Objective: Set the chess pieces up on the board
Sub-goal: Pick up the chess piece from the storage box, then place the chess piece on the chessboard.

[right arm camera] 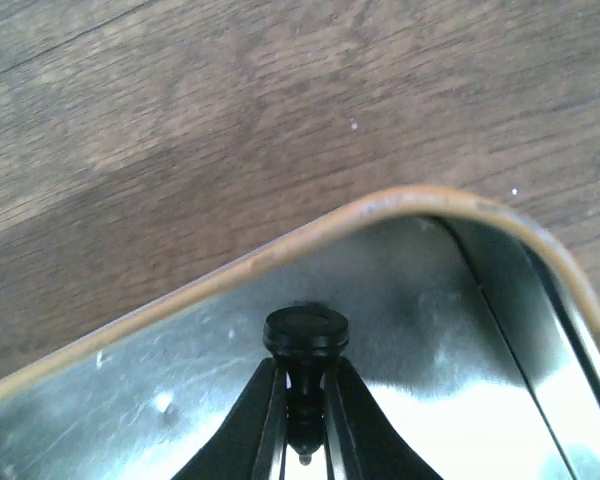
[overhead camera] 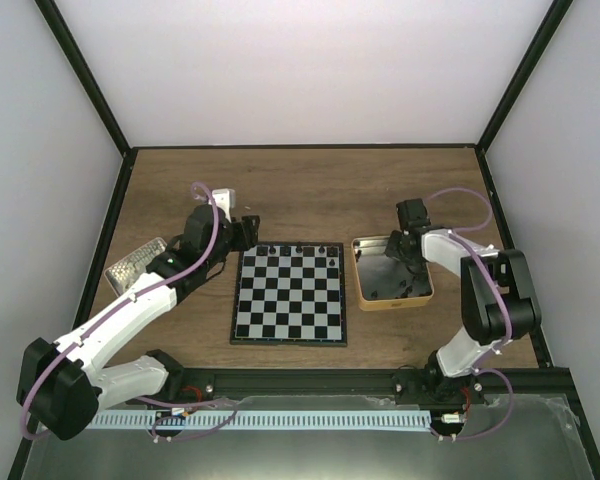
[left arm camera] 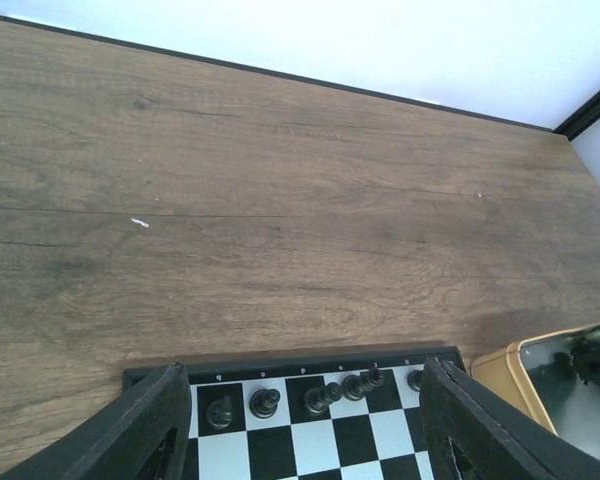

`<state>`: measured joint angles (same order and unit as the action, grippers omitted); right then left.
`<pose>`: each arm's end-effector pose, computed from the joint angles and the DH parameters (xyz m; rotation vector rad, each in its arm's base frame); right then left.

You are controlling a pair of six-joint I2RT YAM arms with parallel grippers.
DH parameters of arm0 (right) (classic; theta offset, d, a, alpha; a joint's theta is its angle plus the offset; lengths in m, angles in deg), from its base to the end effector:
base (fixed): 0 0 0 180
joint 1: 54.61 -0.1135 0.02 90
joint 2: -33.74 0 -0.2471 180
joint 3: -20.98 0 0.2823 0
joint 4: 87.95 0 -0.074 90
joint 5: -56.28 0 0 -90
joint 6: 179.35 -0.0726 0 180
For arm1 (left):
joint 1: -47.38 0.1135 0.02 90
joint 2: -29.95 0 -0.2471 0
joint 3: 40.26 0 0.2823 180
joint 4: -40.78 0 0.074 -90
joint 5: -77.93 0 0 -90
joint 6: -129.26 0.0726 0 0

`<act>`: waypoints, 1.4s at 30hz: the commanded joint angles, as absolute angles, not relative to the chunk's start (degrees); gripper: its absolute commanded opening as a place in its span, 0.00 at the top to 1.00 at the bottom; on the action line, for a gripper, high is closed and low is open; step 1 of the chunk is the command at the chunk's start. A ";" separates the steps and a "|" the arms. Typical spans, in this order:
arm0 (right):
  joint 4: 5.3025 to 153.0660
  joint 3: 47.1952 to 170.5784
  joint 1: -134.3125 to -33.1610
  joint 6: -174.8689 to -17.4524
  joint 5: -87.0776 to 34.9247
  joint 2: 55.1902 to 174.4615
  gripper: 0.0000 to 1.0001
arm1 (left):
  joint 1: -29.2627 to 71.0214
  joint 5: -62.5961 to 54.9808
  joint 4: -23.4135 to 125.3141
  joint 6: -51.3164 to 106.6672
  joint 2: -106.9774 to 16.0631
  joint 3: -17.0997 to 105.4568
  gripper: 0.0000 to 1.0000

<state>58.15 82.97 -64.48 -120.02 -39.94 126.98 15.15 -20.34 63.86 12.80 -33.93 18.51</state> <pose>0.3331 0.0500 0.0811 0.5186 2.6470 0.0684 0.2771 -0.1623 0.2413 0.0149 2.0927 -0.4816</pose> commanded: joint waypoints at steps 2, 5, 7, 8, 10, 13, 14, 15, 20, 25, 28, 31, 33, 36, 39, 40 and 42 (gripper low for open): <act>53.15 82.80 -64.54 -120.97 -35.26 119.13 0.98 | 15.48 -16.92 61.93 12.37 -34.43 19.99 0.34; 53.94 82.69 -65.60 -120.23 -29.09 113.61 0.98 | 15.47 -14.83 60.92 12.07 -34.30 20.02 0.33; 55.79 82.92 -67.13 -118.96 -23.55 110.32 0.98 | 15.50 -13.09 60.00 11.74 -34.09 20.08 0.33; 57.15 83.09 -68.15 -118.17 -20.52 109.15 0.99 | 15.52 -12.03 59.48 11.36 -34.00 20.19 0.32; 60.72 83.53 -70.85 -116.20 -14.50 107.11 0.99 | 15.56 -8.53 58.33 10.68 -33.88 20.64 0.32; 66.62 84.85 -75.70 -112.49 -3.81 105.94 0.99 | 15.56 0.98 55.38 9.82 -33.81 21.35 0.29; 68.11 85.33 -76.96 -111.59 -0.13 106.12 0.99 | 15.56 5.64 53.81 9.21 -33.78 21.45 0.29; 69.63 85.83 -78.01 -111.03 3.86 106.46 0.99 | 15.56 9.23 52.20 8.43 -33.85 21.32 0.28; 75.87 88.49 -82.37 -109.14 15.80 108.60 0.98 | 15.56 19.90 46.38 3.28 -35.00 21.08 0.26; 76.11 93.02 -84.92 -106.37 20.97 110.96 0.98 | 15.61 23.07 43.18 -2.98 -36.62 19.90 0.27; 75.94 94.38 -85.36 -105.29 22.15 111.84 0.97 | 15.61 23.57 40.22 -6.79 -37.12 18.43 0.30; 75.53 94.91 -85.75 -104.55 22.18 112.16 0.97 | 15.56 24.36 36.63 -10.13 -37.95 17.44 0.40; 75.30 95.10 -85.97 -104.17 22.15 112.28 0.97 | 15.56 24.56 33.90 -12.58 -38.48 16.48 0.47; 75.34 95.22 -86.23 -104.09 22.03 112.39 0.97 | 15.56 24.84 32.67 -13.77 -39.34 16.00 0.58; 75.45 95.28 -86.34 -104.11 21.64 112.39 0.97 | 15.57 24.85 32.66 -13.83 -39.89 15.68 0.67; 75.48 95.30 -86.42 -104.11 21.61 112.35 0.97 | 15.56 24.96 32.66 -13.90 -39.99 15.62 0.70; 75.68 95.39 -86.40 -104.30 21.39 112.33 0.97 | 15.56 25.07 32.66 -13.85 -40.10 15.60 0.80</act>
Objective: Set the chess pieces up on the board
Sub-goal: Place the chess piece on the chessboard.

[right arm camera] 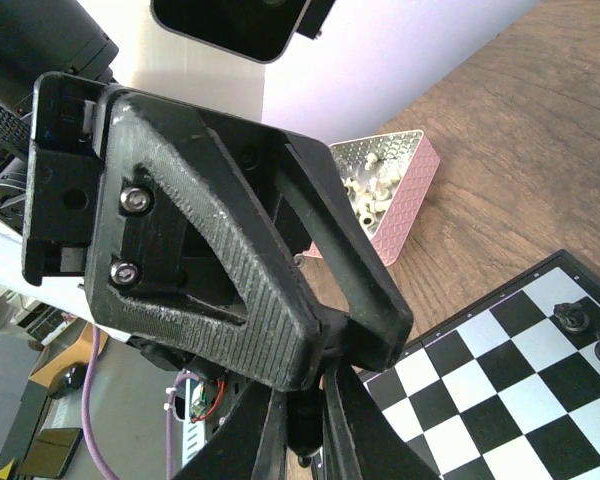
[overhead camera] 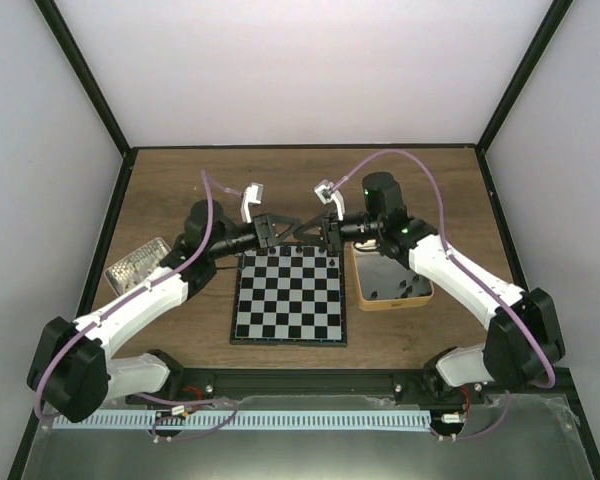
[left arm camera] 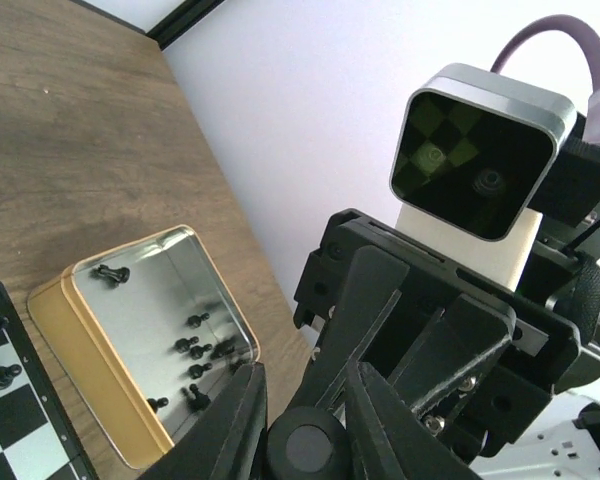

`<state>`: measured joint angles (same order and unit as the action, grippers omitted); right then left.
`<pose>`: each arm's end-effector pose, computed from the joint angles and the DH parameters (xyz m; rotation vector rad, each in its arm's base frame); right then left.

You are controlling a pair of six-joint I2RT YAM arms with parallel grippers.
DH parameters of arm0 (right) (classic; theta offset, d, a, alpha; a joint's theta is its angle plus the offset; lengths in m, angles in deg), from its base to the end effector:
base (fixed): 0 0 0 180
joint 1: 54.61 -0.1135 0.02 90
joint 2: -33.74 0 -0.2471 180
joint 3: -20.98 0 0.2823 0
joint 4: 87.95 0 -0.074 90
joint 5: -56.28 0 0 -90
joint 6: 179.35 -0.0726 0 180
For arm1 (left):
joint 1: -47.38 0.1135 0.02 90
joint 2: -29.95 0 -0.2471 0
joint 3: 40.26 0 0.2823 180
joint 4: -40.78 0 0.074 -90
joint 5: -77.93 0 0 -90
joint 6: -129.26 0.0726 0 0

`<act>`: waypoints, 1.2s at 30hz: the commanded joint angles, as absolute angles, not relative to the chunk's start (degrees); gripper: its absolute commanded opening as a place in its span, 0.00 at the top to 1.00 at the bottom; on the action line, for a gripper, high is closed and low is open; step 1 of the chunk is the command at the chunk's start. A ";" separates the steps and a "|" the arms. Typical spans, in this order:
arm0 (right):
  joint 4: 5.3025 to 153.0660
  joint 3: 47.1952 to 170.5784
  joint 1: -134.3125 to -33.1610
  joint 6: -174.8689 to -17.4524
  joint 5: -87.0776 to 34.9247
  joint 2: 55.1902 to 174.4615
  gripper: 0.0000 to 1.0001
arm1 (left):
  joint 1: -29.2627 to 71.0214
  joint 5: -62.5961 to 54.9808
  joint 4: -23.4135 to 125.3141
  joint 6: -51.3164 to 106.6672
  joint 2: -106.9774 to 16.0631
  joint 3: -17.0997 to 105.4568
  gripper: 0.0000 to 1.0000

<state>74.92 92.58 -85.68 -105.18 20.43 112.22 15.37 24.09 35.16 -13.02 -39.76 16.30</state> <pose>0.2757 0.2348 0.2744 -0.9182 1.8843 1.4470 0.2662 -0.2169 0.2637 0.1998 1.9558 -1.5692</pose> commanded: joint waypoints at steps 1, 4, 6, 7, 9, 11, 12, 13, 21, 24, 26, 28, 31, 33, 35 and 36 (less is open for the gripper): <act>75.81 95.39 -86.47 -104.41 21.10 112.32 0.96 | 15.61 25.06 32.59 -13.91 -40.10 15.59 0.84; 76.64 94.75 -86.51 -105.53 19.62 111.59 0.84 | 15.56 24.63 32.49 -14.07 -39.70 15.56 0.89; 79.25 92.62 -86.56 -108.36 17.49 110.17 0.60 | 15.56 23.67 32.42 -14.61 -39.09 15.40 0.89; 81.79 90.99 -86.81 -110.31 15.88 109.11 0.56 | 15.57 23.06 32.33 -15.07 -38.79 15.35 0.89; 87.16 87.82 -87.81 -114.92 12.42 107.25 0.49 | 15.56 21.16 32.03 -16.91 -38.17 15.26 0.89; 92.90 84.51 -88.61 -121.38 8.74 106.04 0.46 | 15.56 19.67 30.97 -19.56 -37.82 15.32 0.89; 96.49 82.65 -88.89 -124.59 7.09 105.49 0.44 | 15.56 19.02 30.28 -21.37 -37.82 15.26 0.89; 98.97 81.24 -89.21 -127.73 4.77 105.13 0.43 | 15.56 18.47 29.73 -23.18 -37.89 15.22 0.89; 113.56 78.29 -90.18 -141.40 0.54 107.01 0.47 | 15.61 17.29 21.75 -35.83 -39.68 13.24 0.89; 114.87 79.58 -90.57 -143.42 1.70 108.81 0.55 | 15.56 16.74 20.81 -36.81 -40.09 13.21 0.89; 115.65 79.69 -90.89 -144.49 2.24 109.57 0.61 | 15.56 16.08 20.72 -37.02 -40.10 13.08 0.89; 115.60 79.71 -91.34 -145.10 2.32 109.97 0.62 | 15.58 15.41 20.64 -37.12 -40.10 12.95 0.89; 115.65 78.68 -91.92 -146.05 1.40 109.74 0.65 | 15.56 15.09 20.36 -37.04 -40.26 13.04 0.89; 115.78 78.23 -92.07 -146.74 1.03 109.57 0.71 | 15.56 14.85 20.41 -36.76 -40.33 13.01 0.89; 115.38 78.01 -92.14 -147.27 0.37 109.29 0.77 | 15.56 14.49 20.95 -36.37 -40.32 12.84 0.89; 114.99 77.99 -92.13 -147.49 -0.10 109.10 0.80 | 15.56 14.36 21.23 -36.19 -40.24 12.82 0.89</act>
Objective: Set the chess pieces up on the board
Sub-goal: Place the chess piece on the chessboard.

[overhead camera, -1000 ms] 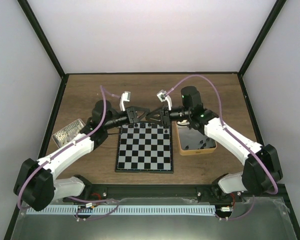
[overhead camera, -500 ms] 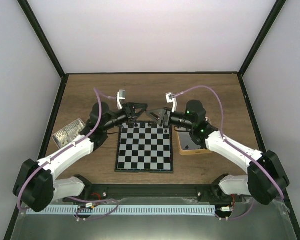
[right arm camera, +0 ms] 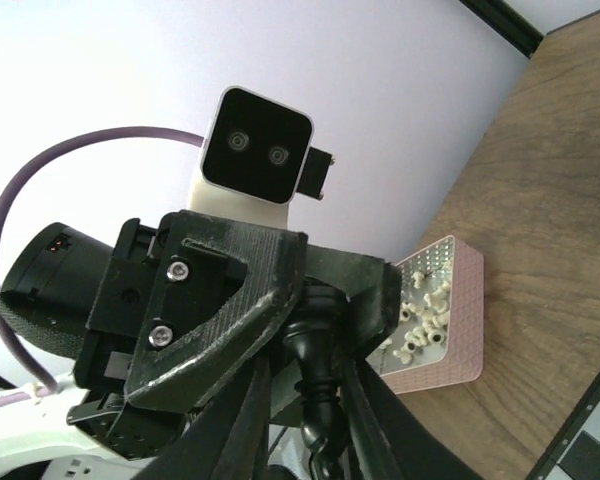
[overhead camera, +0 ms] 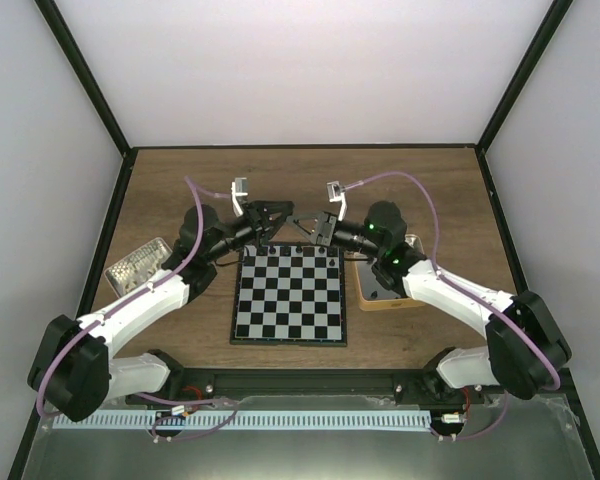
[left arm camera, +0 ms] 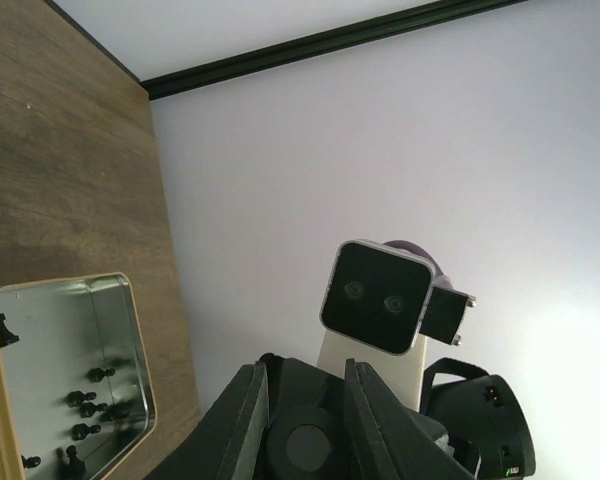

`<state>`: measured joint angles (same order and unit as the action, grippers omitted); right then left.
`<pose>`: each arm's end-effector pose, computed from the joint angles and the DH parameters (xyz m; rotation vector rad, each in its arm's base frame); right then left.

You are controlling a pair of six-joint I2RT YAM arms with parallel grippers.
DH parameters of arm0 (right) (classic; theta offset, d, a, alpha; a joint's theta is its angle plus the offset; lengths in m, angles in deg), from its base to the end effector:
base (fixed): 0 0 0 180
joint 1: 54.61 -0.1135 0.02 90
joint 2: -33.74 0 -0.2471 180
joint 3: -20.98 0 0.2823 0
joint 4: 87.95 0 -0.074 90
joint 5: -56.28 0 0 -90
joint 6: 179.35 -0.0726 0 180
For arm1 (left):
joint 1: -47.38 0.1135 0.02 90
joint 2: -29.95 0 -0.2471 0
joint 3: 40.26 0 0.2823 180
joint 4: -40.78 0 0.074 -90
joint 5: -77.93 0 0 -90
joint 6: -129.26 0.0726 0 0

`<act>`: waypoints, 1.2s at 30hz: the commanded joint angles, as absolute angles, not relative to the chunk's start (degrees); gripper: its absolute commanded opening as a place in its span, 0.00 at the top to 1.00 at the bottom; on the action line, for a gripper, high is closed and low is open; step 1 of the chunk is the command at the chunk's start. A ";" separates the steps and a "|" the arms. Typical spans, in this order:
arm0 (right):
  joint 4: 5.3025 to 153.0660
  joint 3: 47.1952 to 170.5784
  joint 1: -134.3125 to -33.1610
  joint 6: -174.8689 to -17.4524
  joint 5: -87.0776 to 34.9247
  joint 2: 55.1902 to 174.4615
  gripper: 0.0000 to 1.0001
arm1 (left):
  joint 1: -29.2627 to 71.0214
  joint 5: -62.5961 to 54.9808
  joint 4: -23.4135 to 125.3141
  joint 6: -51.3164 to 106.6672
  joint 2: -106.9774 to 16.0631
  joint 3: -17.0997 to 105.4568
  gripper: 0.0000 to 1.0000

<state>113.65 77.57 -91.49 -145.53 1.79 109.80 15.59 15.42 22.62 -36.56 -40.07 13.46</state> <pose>0.2624 0.2496 0.2642 -0.2781 1.8105 1.6922 0.2755 -0.2102 0.2710 -0.2548 1.8521 -1.7729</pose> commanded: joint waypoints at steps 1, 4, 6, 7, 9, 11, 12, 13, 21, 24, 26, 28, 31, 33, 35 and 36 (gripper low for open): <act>114.64 77.88 -92.14 -147.52 -0.57 108.83 0.85 | 15.58 14.38 21.41 -36.08 -40.24 12.73 0.89; 112.11 78.17 -92.14 -147.47 -2.48 108.08 0.92 | 15.56 14.15 21.77 -35.78 -39.87 12.37 0.89; 110.42 78.51 -92.14 -147.44 -3.15 107.75 0.96 | 15.57 13.84 22.63 -35.05 -39.55 12.26 0.88; 109.26 78.93 -92.14 -147.26 -3.22 107.66 0.98 | 15.56 13.55 23.36 -34.57 -39.34 12.26 0.86; 105.45 80.12 -92.17 -146.42 -3.80 107.64 0.99 | 15.61 12.62 25.19 -33.07 -38.87 12.25 0.78; 99.60 82.01 -92.12 -144.40 -4.34 107.73 0.99 | 15.56 10.98 29.11 -30.75 -37.90 12.20 0.65; 95.28 82.84 -92.14 -143.17 -4.95 107.79 0.99 | 15.61 9.27 32.31 -29.28 -37.19 12.34 0.58; 90.96 83.51 -92.16 -141.65 -5.89 107.96 0.99 | 15.64 7.11 36.00 -27.48 -36.30 12.55 0.50; 52.50 91.01 -92.26 -128.47 -14.02 115.69 0.99 | 17.96 -11.24 59.08 -10.93 -30.46 13.98 0.34; 40.87 95.40 -93.99 -124.14 -19.38 121.22 0.99 | 19.09 -15.40 62.87 -6.23 -29.70 15.43 0.33; 37.08 97.61 -95.36 -121.82 -22.47 123.61 0.99 | 19.53 -16.89 64.08 -3.58 -29.40 16.49 0.32; 34.41 99.71 -96.11 -120.81 -24.78 126.22 0.98 | 19.74 -17.77 64.42 -1.78 -29.29 17.47 0.32; 31.38 102.92 -96.65 -119.46 -27.04 129.81 0.96 | 20.00 -18.13 64.33 0.10 -29.61 18.34 0.32; 29.73 104.87 -96.99 -118.74 -28.49 131.76 0.94 | 20.19 -18.00 64.14 1.01 -29.79 18.46 0.32; 29.26 106.18 -97.14 -117.88 -28.80 133.06 0.88 | 20.21 -17.60 64.00 1.38 -30.03 18.28 0.32; 29.22 106.68 -97.15 -117.61 -28.78 133.40 0.82 | 20.33 -17.34 63.96 1.56 -30.18 18.22 0.32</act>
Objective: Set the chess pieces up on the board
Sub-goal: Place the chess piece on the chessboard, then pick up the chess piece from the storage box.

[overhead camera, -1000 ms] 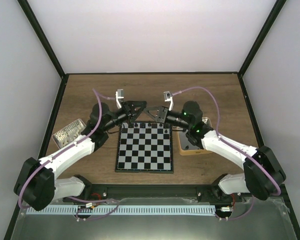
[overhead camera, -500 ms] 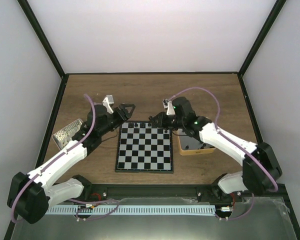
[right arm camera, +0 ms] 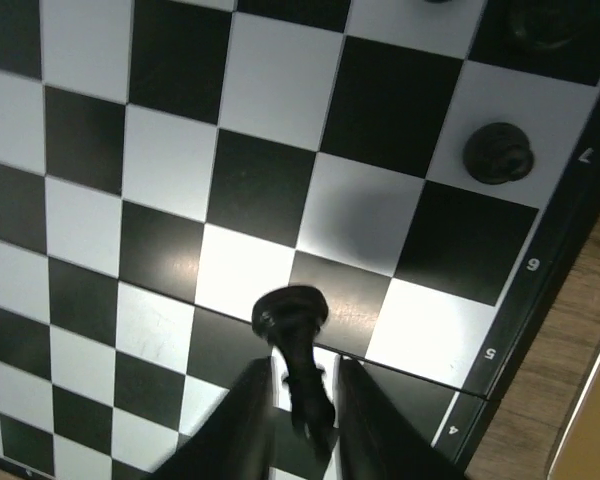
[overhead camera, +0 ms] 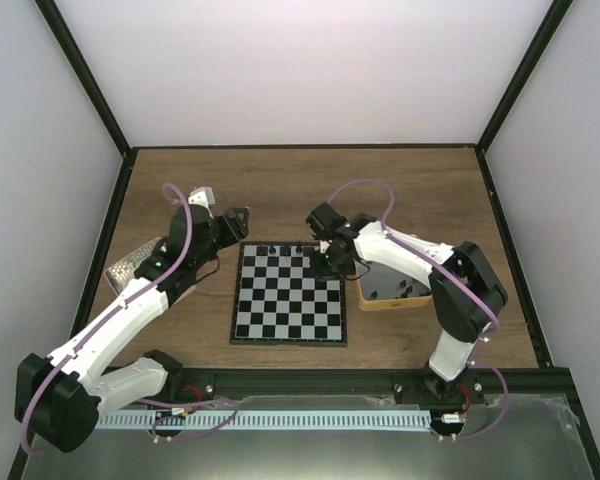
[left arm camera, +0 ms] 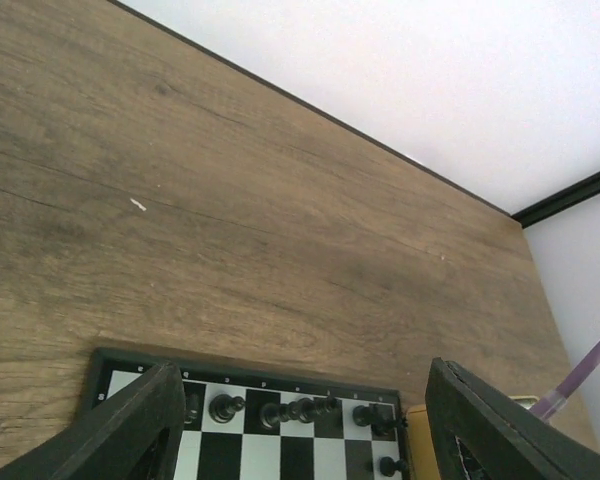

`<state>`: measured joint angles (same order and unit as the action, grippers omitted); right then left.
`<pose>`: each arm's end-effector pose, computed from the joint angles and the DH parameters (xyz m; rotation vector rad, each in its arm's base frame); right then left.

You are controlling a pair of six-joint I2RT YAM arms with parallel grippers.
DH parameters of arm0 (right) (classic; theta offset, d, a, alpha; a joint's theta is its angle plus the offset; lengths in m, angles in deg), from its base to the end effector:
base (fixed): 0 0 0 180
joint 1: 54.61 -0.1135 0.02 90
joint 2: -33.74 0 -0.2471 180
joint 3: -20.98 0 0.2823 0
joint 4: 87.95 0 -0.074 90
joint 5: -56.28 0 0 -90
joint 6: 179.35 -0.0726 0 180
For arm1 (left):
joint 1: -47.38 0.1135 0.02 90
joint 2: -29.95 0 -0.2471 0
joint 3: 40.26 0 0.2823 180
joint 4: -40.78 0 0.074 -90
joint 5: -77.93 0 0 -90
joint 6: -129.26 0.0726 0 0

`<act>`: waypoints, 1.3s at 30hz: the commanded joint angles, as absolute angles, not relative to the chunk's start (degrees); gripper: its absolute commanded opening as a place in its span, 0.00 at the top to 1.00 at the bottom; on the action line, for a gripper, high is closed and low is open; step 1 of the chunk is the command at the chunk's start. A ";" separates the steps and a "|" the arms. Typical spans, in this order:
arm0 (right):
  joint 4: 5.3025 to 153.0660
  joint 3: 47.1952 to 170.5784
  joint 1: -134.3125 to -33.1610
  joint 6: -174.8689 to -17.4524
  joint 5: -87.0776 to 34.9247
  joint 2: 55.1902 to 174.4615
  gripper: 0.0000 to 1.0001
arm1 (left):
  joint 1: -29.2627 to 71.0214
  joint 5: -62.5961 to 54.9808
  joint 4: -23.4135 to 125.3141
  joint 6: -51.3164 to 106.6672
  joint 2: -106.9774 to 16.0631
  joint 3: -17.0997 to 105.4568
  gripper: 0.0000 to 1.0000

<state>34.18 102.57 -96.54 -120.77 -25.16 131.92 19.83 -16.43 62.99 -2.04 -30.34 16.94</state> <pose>0.2642 0.2518 0.1370 -0.3036 2.9684 0.4223 0.2790 -0.1393 0.2503 -0.2986 2.0577 -0.6791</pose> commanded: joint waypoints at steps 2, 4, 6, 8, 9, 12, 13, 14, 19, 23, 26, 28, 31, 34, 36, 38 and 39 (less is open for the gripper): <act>29.58 107.20 -97.15 -117.32 -28.83 133.83 0.73 | 20.47 -16.43 64.11 2.01 -30.61 18.20 0.32; 30.28 107.41 -97.15 -117.23 -28.75 134.00 0.70 | 20.57 -15.91 64.26 2.25 -30.73 18.21 0.32; 30.63 107.43 -97.15 -117.26 -28.62 134.26 0.69 | 20.66 -15.62 64.22 2.33 -30.87 18.10 0.32; 30.91 107.22 -97.15 -117.36 -28.66 134.67 0.69 | 20.83 -15.48 64.31 2.51 -30.87 17.99 0.32; 31.13 107.07 -97.23 -117.52 -28.80 134.77 0.69 | 20.92 -15.45 64.35 2.56 -30.97 17.91 0.32; 31.97 106.97 -97.60 -117.18 -28.56 135.10 0.65 | 21.12 -15.26 64.39 2.61 -31.12 17.81 0.32; 32.22 107.26 -97.84 -117.02 -28.55 135.16 0.64 | 21.23 -15.16 64.39 2.60 -31.25 17.76 0.32; 32.48 107.72 -98.38 -116.90 -28.54 135.25 0.62 | 21.19 -15.03 64.39 2.60 -31.29 17.76 0.32; 32.95 109.10 -99.88 -116.81 -29.68 135.87 0.61 | 21.38 -14.88 64.39 2.43 -31.33 17.56 0.32; 32.94 109.43 -100.22 -117.53 -32.03 137.10 0.62 | 21.45 -14.82 64.39 2.38 -31.23 17.32 0.32; 33.49 109.67 -100.48 -117.76 -33.57 137.68 0.67 | 21.60 -14.67 64.44 2.34 -31.22 17.22 0.32; 34.02 109.83 -100.51 -117.87 -33.80 138.13 0.72 | 21.67 -14.57 64.40 2.25 -31.22 17.08 0.32; 34.63 109.76 -100.66 -117.88 -34.01 138.64 0.80 | 21.71 -14.44 64.39 2.07 -31.12 17.06 0.32; 35.19 109.80 -100.73 -118.15 -34.72 138.95 0.88 | 21.81 -14.48 64.44 2.08 -30.87 17.04 0.32; 35.54 109.96 -100.83 -118.31 -35.78 138.67 0.93 | 21.80 -14.57 64.48 2.07 -30.75 16.99 0.32; 36.00 110.46 -100.84 -118.43 -36.99 138.38 0.95 | 21.80 -14.75 64.42 2.03 -30.55 16.93 0.32; 36.17 110.93 -100.84 -118.55 -37.83 138.26 0.95 | 21.86 -14.79 64.39 1.99 -30.44 16.90 0.32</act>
